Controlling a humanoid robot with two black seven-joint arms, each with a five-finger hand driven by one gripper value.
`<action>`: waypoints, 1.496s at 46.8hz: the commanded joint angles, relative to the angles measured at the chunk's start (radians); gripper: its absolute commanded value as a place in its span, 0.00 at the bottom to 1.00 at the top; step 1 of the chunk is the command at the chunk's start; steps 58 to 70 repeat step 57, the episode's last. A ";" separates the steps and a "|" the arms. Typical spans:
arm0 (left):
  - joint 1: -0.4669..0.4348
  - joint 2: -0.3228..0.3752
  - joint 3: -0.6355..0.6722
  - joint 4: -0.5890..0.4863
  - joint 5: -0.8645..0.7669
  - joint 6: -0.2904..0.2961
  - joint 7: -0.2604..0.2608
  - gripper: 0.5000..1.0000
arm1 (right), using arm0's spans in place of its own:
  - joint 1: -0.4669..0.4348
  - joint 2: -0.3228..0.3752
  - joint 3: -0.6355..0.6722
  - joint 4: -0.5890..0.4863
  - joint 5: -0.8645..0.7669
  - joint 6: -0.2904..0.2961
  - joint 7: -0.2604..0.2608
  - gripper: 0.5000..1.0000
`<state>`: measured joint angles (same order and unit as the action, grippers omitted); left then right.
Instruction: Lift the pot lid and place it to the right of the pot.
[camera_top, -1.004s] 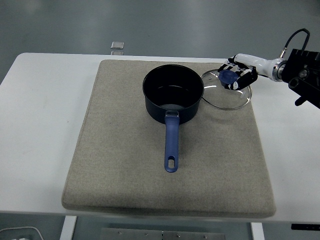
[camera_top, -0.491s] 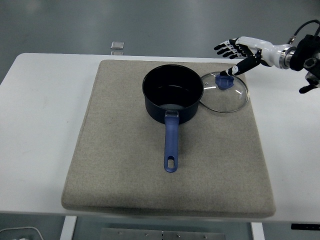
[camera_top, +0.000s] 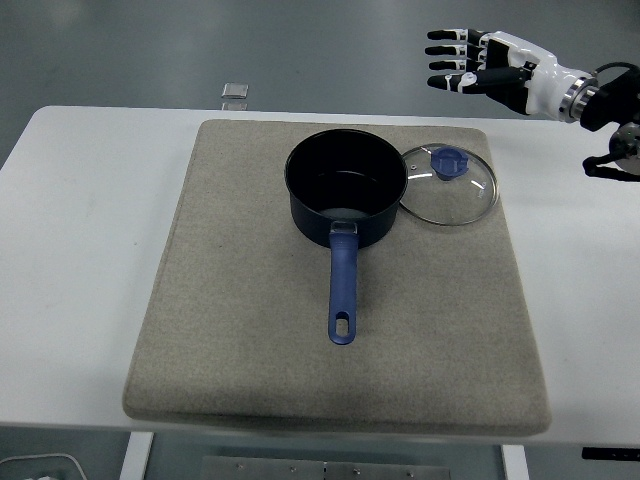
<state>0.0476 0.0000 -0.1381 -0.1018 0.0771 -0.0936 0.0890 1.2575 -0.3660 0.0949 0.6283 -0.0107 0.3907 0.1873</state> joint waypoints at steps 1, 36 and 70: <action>0.000 0.000 0.000 0.001 0.000 0.000 0.000 1.00 | -0.020 0.004 -0.001 -0.002 0.083 0.004 -0.002 0.79; 0.000 0.000 0.000 0.001 0.001 0.000 0.000 1.00 | -0.089 0.036 0.003 -0.012 0.468 -0.049 -0.141 0.83; 0.000 0.000 0.000 0.001 0.001 0.000 0.000 1.00 | -0.106 0.042 0.003 -0.009 0.460 -0.049 -0.138 0.83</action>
